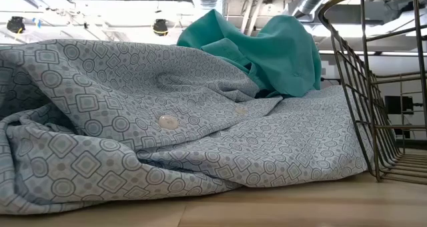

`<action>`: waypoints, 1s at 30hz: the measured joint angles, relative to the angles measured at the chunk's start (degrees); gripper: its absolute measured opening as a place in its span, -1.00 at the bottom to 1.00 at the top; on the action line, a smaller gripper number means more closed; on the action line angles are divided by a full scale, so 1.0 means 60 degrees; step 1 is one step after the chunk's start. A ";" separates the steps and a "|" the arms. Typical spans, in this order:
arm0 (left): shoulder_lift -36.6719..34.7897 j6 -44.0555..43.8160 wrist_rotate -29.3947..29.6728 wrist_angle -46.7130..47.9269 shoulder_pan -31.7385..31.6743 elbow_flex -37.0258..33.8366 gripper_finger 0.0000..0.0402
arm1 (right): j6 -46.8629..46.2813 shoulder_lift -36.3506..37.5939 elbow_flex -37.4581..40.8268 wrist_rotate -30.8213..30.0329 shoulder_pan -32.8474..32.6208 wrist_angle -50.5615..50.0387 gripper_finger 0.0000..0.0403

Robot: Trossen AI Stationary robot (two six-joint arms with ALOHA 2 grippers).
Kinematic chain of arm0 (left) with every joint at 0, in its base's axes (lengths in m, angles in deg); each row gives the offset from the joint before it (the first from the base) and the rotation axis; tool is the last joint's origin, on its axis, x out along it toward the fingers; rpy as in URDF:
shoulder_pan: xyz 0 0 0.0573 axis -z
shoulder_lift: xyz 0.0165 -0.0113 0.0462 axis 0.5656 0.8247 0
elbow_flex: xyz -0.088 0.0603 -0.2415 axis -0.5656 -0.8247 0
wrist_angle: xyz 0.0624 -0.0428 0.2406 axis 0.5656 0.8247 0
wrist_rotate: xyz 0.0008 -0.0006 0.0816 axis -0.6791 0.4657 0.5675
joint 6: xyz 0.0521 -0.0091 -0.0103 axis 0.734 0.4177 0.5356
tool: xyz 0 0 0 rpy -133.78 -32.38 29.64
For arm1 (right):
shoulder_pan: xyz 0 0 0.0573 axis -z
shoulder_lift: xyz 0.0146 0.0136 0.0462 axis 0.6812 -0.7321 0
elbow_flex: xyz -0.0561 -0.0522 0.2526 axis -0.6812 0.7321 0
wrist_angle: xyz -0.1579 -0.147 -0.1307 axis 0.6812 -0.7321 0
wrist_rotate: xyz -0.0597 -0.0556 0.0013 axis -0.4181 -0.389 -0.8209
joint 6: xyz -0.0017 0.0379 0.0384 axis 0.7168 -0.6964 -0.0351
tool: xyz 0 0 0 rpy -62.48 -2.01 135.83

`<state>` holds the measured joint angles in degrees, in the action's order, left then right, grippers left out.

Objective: Pick & Place Cloths
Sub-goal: Put the light blue shorts into the gold basket

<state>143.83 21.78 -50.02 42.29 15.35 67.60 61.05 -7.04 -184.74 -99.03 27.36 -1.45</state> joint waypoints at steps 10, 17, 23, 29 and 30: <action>-0.2970 0.0244 0.4358 -0.0299 -0.0392 -0.0002 0.09 | 0.0751 -0.2241 0.0011 0.0105 -0.0069 -0.1001 -0.23; -0.4284 0.2190 0.7412 -0.1059 -0.0389 0.0002 0.15 | 0.0919 -0.3672 0.0008 0.0113 0.0314 -0.0943 0.34; -0.4418 0.2825 0.8294 -0.1057 -0.0385 0.0002 0.20 | 0.0397 -0.4824 0.0007 0.0102 0.0898 -0.0994 0.53; -0.4168 0.2919 0.8370 -0.1053 -0.0389 0.0002 0.20 | 0.0175 -0.5585 0.0002 -0.0053 0.1207 -0.0818 0.17; -0.4118 0.2917 0.8370 -0.1052 -0.0389 0.0002 0.20 | 0.0175 -0.5608 0.0007 -0.0178 0.1191 -0.0861 -0.01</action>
<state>119.12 39.28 0.20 35.98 13.02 67.61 62.10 -40.69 -184.70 -100.10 34.51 -6.62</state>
